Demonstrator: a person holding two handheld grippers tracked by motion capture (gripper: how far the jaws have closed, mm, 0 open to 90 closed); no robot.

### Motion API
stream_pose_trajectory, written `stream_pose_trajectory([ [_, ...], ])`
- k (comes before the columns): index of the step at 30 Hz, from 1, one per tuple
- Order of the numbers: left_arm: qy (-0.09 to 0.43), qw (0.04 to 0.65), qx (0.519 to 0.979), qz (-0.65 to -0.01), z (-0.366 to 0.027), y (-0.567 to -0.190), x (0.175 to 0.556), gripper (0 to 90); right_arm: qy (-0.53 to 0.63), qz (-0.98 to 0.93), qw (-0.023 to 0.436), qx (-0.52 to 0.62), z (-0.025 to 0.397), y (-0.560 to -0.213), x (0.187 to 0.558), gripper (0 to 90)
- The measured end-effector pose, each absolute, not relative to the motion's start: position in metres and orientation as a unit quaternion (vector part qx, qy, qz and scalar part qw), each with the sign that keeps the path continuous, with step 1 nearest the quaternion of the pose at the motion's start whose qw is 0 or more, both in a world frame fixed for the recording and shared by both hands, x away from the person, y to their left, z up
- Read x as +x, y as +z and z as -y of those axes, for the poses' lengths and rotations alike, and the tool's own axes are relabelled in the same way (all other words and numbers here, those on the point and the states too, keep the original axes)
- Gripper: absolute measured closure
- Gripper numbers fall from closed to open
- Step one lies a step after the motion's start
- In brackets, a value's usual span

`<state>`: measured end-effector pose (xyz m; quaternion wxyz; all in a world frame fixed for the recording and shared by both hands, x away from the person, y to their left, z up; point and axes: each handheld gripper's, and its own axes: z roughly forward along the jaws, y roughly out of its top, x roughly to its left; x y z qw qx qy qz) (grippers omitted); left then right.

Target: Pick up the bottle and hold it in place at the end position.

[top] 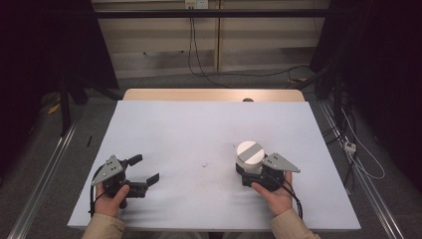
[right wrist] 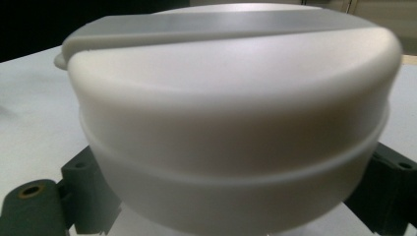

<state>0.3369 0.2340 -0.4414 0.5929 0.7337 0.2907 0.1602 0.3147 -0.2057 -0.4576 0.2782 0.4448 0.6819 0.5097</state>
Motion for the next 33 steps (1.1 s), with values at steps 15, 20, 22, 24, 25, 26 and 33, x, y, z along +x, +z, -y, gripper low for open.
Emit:
stream_pose_trajectory([
  [15,0.161,0.592,0.734,-0.291,-0.234,-0.441,0.337,4.0,0.511,-0.682,0.273,0.446,0.203,-0.459,0.319,15.6],
  [20,0.162,0.592,0.734,-0.29,-0.234,-0.441,0.337,4.0,0.512,-0.682,0.278,0.443,0.203,-0.458,0.319,17.4],
  [22,0.164,0.592,0.735,-0.289,-0.235,-0.441,0.337,4.0,0.512,-0.682,0.282,0.44,0.203,-0.457,0.319,17.7],
  [24,0.163,0.593,0.733,-0.29,-0.234,-0.441,0.337,4.0,0.513,-0.681,0.281,0.441,0.205,-0.457,0.319,18.0],
  [25,0.163,0.593,0.734,-0.29,-0.234,-0.441,0.337,4.0,0.514,-0.679,0.281,0.443,0.205,-0.456,0.32,18.0],
  [26,0.163,0.592,0.734,-0.29,-0.234,-0.441,0.337,4.0,0.515,-0.678,0.278,0.444,0.206,-0.456,0.32,18.1],
  [33,0.162,0.596,0.731,-0.29,-0.234,-0.441,0.337,4.0,0.528,-0.67,0.286,0.437,0.205,-0.448,0.325,18.2],
])
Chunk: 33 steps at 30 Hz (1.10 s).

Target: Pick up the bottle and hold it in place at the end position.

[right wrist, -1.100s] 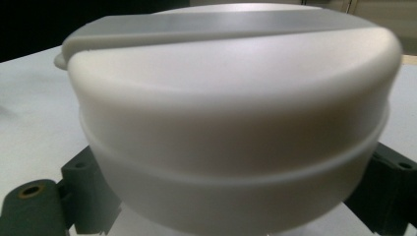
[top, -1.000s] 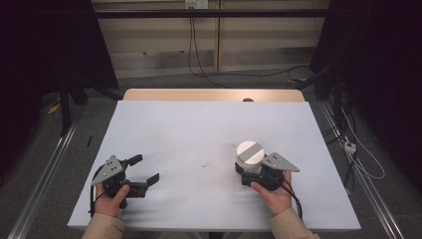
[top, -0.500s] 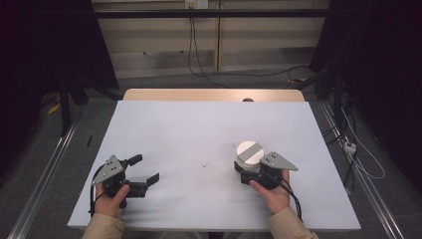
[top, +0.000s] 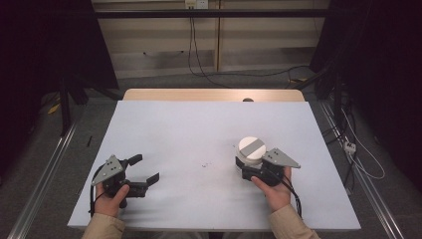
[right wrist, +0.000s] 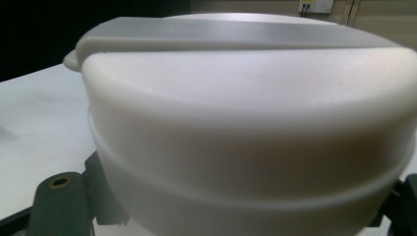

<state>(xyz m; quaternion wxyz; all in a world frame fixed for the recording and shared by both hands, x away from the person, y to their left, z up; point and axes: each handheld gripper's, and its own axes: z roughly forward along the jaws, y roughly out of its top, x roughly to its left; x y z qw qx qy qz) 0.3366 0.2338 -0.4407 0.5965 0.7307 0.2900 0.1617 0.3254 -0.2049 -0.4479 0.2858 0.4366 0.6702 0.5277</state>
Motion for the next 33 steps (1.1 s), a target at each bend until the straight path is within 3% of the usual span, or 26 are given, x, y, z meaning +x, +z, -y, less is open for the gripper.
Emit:
stream_pose_trajectory([
  [33,0.16,0.596,0.733,-0.286,-0.234,-0.441,0.337,4.0,0.528,-0.693,0.285,0.399,0.166,-0.436,0.359,18.2],
])
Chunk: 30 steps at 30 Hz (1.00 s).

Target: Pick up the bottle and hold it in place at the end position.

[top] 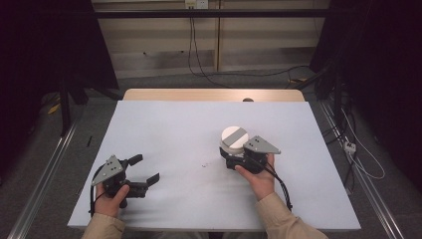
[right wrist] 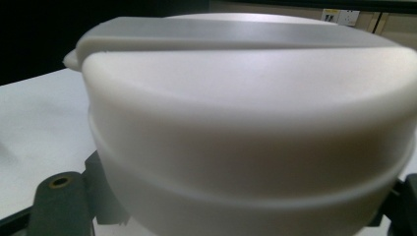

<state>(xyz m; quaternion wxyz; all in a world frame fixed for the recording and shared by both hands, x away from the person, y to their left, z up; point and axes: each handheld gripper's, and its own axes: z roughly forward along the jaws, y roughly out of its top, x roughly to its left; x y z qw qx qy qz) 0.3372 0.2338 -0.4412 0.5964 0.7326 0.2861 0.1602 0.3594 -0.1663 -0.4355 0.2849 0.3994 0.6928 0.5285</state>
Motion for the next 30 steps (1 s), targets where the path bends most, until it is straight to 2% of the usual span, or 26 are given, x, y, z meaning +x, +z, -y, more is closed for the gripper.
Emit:
stream_pose_trajectory([
  [30,0.158,0.597,0.733,-0.285,-0.234,-0.441,0.337,4.0,0.535,-0.699,0.274,0.387,0.141,-0.434,0.384,18.2],
])
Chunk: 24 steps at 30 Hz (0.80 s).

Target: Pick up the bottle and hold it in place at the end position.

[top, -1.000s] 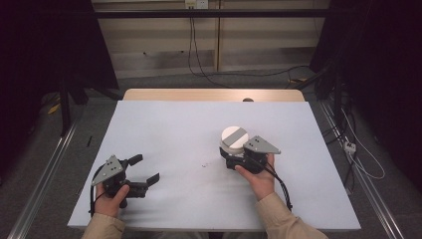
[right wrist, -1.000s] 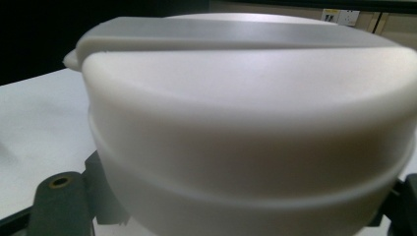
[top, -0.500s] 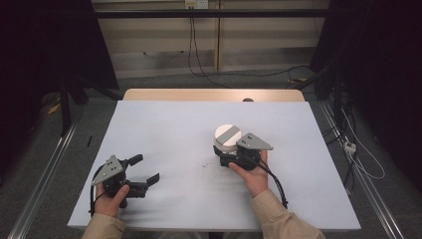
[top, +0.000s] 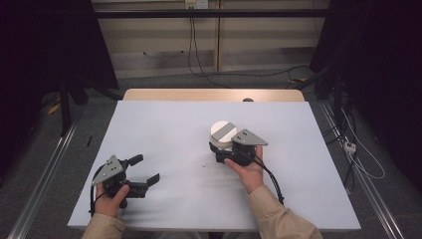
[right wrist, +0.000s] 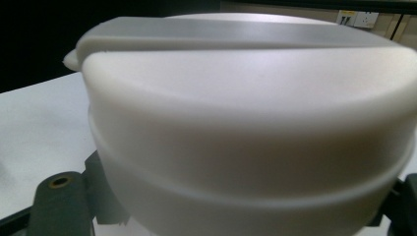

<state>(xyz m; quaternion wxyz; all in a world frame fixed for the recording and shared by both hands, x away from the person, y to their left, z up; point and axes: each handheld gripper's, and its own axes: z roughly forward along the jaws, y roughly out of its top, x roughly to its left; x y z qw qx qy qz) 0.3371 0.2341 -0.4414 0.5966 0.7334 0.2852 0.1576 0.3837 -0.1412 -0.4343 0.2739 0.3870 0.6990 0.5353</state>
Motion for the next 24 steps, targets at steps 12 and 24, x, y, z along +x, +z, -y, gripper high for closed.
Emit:
stream_pose_trajectory([
  [12,0.155,0.598,0.732,-0.288,-0.234,-0.442,0.337,4.0,0.537,-0.7,0.271,0.385,0.133,-0.435,0.393,18.2],
  [24,0.154,0.598,0.732,-0.287,-0.235,-0.442,0.336,4.0,0.536,-0.702,0.269,0.385,0.125,-0.437,0.402,18.2],
])
